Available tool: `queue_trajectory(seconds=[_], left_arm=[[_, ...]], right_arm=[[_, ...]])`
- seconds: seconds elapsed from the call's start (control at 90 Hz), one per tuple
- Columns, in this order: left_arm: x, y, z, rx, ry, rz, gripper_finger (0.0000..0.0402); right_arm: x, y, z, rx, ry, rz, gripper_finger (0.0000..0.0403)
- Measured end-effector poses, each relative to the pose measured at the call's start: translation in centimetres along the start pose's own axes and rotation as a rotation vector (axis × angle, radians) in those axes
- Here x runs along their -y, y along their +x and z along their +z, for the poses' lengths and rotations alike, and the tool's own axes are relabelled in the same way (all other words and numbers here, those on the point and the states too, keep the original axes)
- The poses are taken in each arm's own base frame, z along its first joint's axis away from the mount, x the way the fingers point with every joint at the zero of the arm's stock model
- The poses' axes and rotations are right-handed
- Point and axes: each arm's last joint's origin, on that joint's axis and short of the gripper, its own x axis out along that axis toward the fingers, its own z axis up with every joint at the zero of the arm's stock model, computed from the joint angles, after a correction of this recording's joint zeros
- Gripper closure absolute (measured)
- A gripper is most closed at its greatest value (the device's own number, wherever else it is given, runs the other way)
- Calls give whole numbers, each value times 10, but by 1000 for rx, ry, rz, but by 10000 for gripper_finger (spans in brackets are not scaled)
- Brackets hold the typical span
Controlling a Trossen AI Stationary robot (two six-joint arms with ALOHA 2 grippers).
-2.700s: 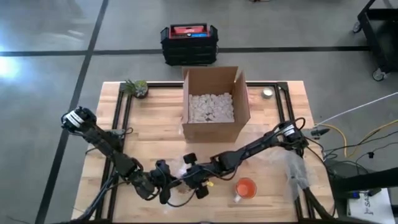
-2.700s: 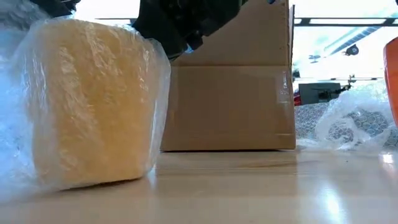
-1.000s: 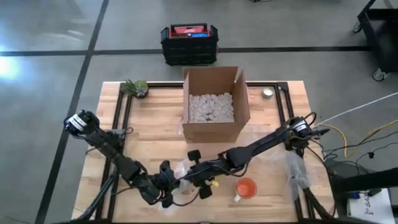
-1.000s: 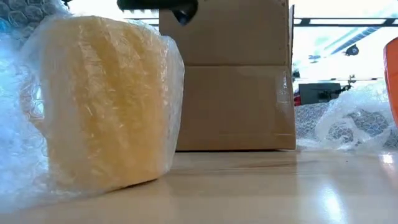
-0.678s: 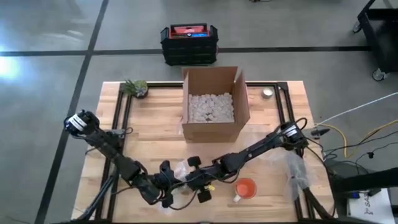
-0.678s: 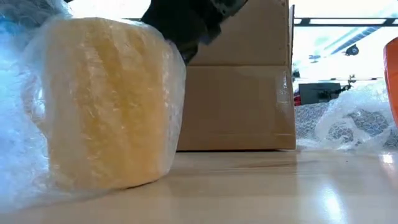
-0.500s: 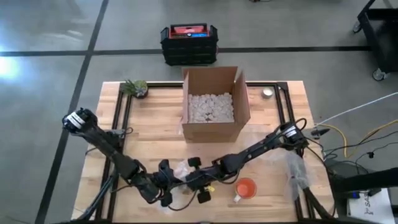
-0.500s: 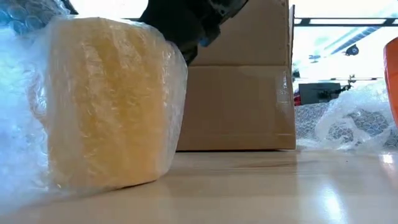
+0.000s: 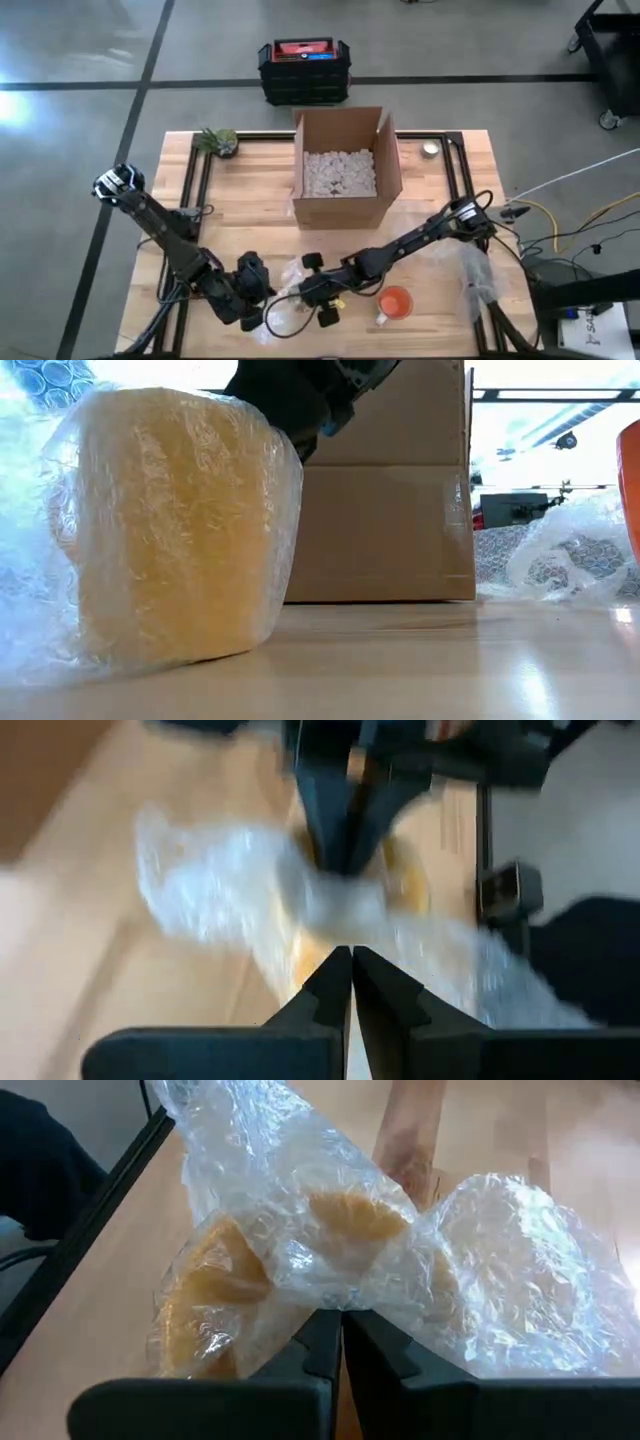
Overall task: Wrap mug
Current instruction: Wrap the yellow mug with bubble wrap
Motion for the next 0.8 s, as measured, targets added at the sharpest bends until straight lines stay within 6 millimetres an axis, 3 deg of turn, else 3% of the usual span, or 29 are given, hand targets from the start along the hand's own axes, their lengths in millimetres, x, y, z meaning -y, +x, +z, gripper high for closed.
queue_trajectory(seconds=[0.167,0.333,0.544,0.8], left_arm=[[2,5,-40,-153,-132,4,401],[12,17,-64,-128,-175,-65,401],[24,46,-51,58,-79,-150,402],[12,66,-24,159,1,-99,402]], right_arm=[[0,0,0,-1,-2,0,401],[0,0,0,0,-3,0,401],[0,1,1,15,-4,0,401],[0,1,1,24,-5,1,401]])
